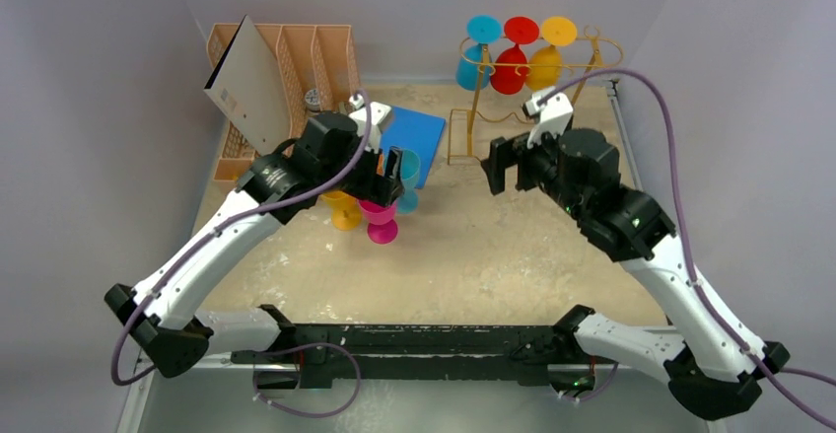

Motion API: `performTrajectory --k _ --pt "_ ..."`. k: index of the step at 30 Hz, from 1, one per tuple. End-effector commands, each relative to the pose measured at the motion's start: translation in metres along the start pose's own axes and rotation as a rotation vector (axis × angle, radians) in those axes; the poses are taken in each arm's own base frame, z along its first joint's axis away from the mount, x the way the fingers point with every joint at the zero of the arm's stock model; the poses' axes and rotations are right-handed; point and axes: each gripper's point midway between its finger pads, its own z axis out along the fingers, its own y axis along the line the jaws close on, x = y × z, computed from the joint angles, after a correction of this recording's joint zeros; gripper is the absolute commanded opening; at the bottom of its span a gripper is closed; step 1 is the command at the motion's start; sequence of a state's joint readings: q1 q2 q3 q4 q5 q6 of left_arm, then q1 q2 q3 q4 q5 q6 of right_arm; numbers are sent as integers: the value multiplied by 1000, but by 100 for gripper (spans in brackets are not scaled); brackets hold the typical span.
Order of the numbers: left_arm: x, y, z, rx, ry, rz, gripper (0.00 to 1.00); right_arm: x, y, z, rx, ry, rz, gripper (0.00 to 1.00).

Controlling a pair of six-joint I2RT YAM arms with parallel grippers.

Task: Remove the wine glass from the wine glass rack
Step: Place the wine glass at the center of the board, then pick up the wine glass from the wine rack.

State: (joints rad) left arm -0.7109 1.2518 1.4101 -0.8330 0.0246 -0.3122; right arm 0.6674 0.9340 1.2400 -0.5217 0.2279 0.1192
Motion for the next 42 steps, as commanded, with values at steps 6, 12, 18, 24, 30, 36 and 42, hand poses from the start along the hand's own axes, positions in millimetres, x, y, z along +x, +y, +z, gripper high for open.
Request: performTrajectory --k 6,12,18,24,30,36,42 --pt "-19 28 -48 29 -139 -114 79 -68 -12 7 70 41 -48 99" --pt "-16 33 -62 13 -174 -126 84 -95 -47 33 27 61 254 98" --pt "-19 42 -69 -42 -226 -163 84 -132 -72 63 50 -56 338 97" --pt "-15 40 -74 -36 -215 -179 84 -154 -122 82 203 -139 392 94" --pt "-9 36 -81 -21 -193 -168 85 -165 -170 100 327 -211 489 87" --pt "2 35 -81 -17 -164 -175 85 -157 -208 109 406 -210 574 77" --pt "4 34 -76 -6 -145 -173 85 -142 -249 115 428 -218 699 65"
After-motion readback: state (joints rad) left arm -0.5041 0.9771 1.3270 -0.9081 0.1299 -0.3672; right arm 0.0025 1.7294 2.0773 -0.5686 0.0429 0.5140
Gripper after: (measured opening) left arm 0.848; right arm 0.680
